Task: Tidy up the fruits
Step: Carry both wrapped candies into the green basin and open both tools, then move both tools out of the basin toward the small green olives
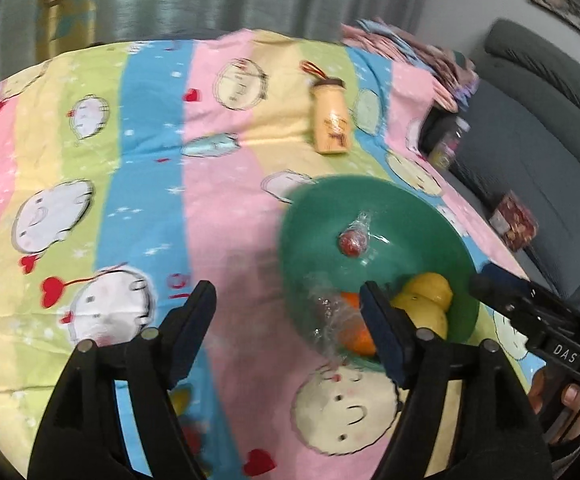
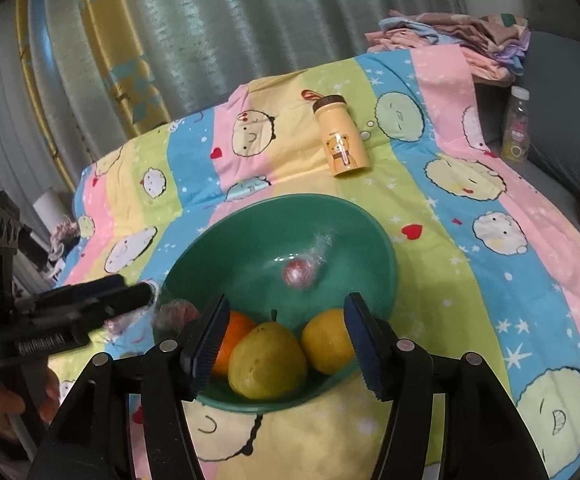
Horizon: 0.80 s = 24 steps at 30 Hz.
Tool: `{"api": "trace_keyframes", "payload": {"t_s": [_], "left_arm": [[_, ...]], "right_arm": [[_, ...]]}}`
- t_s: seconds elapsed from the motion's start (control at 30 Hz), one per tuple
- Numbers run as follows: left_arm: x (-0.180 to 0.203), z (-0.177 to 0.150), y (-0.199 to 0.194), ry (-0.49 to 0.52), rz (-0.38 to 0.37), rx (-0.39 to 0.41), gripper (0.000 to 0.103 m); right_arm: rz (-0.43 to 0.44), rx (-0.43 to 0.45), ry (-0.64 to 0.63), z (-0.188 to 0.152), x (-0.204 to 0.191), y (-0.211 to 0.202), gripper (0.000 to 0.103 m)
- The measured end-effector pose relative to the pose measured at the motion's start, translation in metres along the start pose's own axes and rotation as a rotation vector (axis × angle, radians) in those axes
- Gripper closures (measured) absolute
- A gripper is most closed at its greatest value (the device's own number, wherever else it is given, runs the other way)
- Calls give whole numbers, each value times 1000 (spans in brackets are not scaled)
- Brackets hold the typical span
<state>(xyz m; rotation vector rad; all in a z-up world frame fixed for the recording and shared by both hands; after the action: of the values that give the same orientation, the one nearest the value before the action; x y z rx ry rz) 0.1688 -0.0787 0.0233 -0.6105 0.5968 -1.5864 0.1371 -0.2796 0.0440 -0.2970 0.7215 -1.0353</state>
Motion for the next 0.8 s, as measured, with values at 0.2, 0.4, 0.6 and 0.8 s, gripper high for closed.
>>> {"api": "trace_keyframes", "payload": {"t_s": [0.2, 0.4, 0.6, 0.8], "left_arm": [[-57, -10, -31, -110, 60, 25, 22], [-99, -40, -59, -189, 113, 21, 22], [-118, -78, -71, -208, 138, -24, 22], [-127, -114, -72, -215, 132, -84, 22]], "right_arm": [[-1, 1, 0, -10, -4, -17, 42], [43, -20, -9, -25, -21, -29, 42], [115, -95, -19, -49, -44, -21, 42], [156, -173, -19, -75, -64, -8, 42]]}}
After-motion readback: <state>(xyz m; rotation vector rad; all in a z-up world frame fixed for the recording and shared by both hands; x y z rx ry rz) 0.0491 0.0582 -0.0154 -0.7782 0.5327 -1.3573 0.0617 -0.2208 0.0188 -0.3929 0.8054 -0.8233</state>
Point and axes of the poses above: each gripper's, at about its wrist camera, not at the fingertips, and y roughly the way its jaws point, x to its right, z to its top, the point moved 1 cm from there along y, roughly the way its jaws point, and after that the axes turned 13 degrees about z, right-handed, at the moved point
